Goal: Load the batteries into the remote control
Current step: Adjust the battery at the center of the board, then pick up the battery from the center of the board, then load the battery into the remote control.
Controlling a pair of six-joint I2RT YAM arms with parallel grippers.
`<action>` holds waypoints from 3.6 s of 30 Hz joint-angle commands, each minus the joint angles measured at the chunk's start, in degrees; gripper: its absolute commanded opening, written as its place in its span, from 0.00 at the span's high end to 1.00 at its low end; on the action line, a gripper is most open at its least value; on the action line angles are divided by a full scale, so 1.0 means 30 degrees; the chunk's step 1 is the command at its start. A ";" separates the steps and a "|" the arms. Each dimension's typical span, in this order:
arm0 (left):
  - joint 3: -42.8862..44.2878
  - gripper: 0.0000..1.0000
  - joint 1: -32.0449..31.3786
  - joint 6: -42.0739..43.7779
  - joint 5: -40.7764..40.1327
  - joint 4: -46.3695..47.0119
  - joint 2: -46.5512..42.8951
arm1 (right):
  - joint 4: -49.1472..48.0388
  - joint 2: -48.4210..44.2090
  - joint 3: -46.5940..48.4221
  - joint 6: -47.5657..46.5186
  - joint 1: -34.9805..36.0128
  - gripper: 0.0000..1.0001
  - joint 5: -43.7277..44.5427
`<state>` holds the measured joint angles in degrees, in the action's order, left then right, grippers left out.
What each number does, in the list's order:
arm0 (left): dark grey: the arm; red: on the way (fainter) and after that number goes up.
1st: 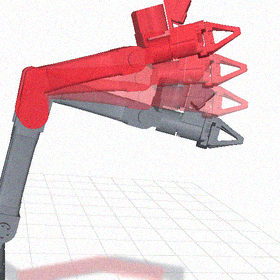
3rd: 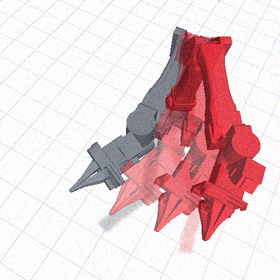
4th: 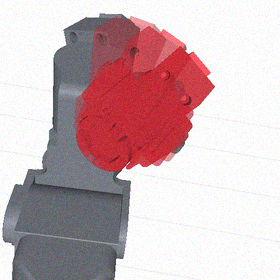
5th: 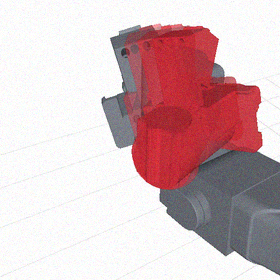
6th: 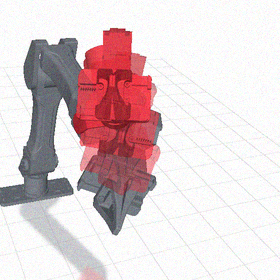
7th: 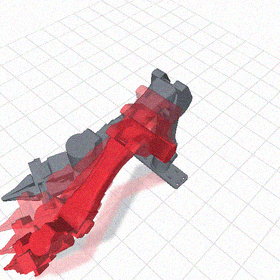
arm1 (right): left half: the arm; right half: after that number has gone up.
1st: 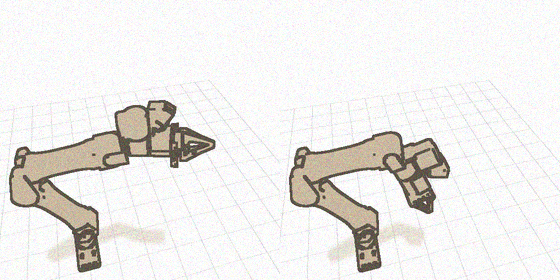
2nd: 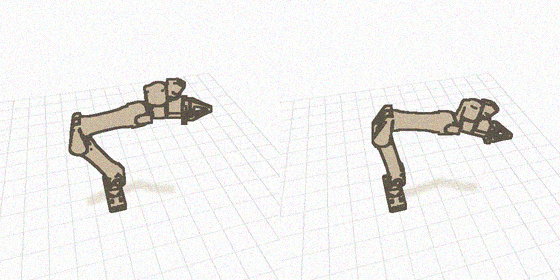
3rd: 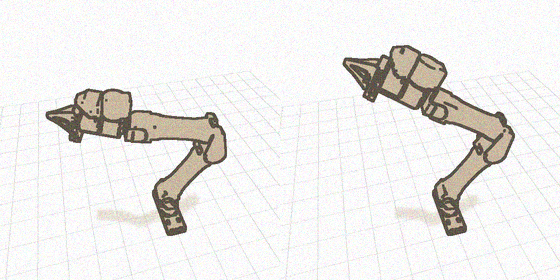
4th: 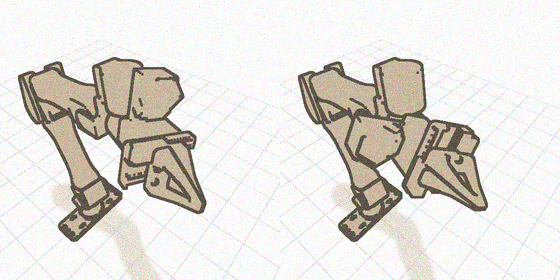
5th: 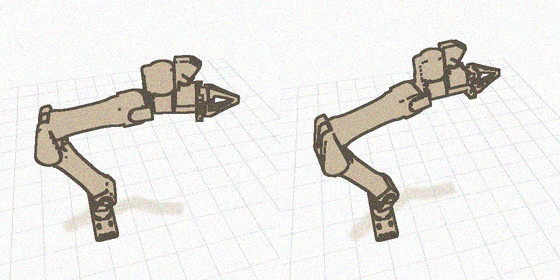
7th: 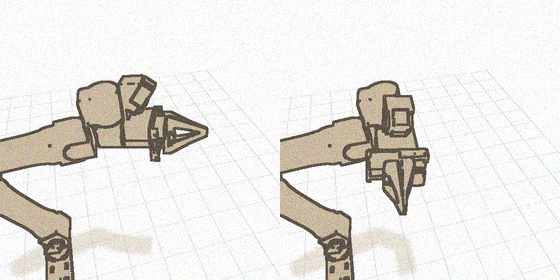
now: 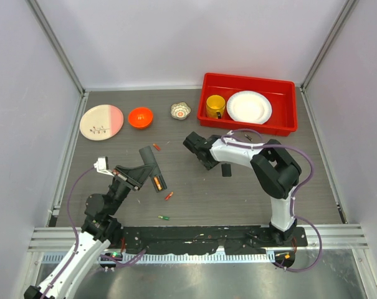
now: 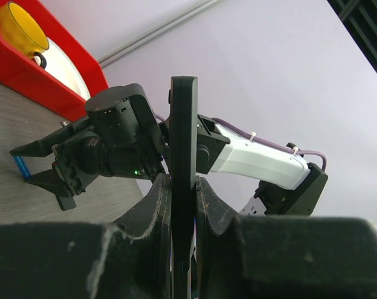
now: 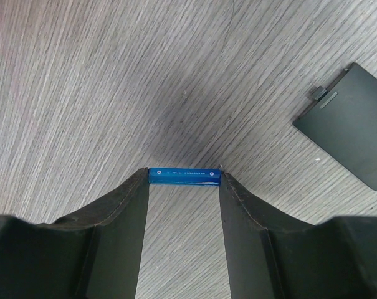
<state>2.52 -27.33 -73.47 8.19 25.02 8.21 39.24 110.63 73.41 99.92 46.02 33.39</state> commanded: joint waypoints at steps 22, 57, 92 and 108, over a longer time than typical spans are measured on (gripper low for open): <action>-0.1837 1.00 0.0029 -0.0119 0.0523 0.0421 -0.0187 | -0.3214 -0.2743 0.0764 -1.6668 -0.0514 0.35 -0.0363; -0.1808 1.00 0.0029 0.0086 0.0787 0.0743 0.0809 | -0.6724 -0.1691 -0.2525 -2.8882 -0.2537 0.60 -0.8492; -0.0256 1.00 0.0058 -0.0587 0.1518 1.0698 1.1232 | 0.1124 -1.4198 -0.1355 -2.2262 0.3290 0.99 -1.0218; 0.0155 1.00 -0.0030 -0.1613 0.3307 1.8089 1.7069 | 0.0720 -1.1389 0.0463 -2.2205 0.3586 0.99 -1.6988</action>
<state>2.46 -27.33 -78.22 16.14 70.54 59.48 44.75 76.64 71.79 31.88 56.55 -13.82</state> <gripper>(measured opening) 0.183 0.073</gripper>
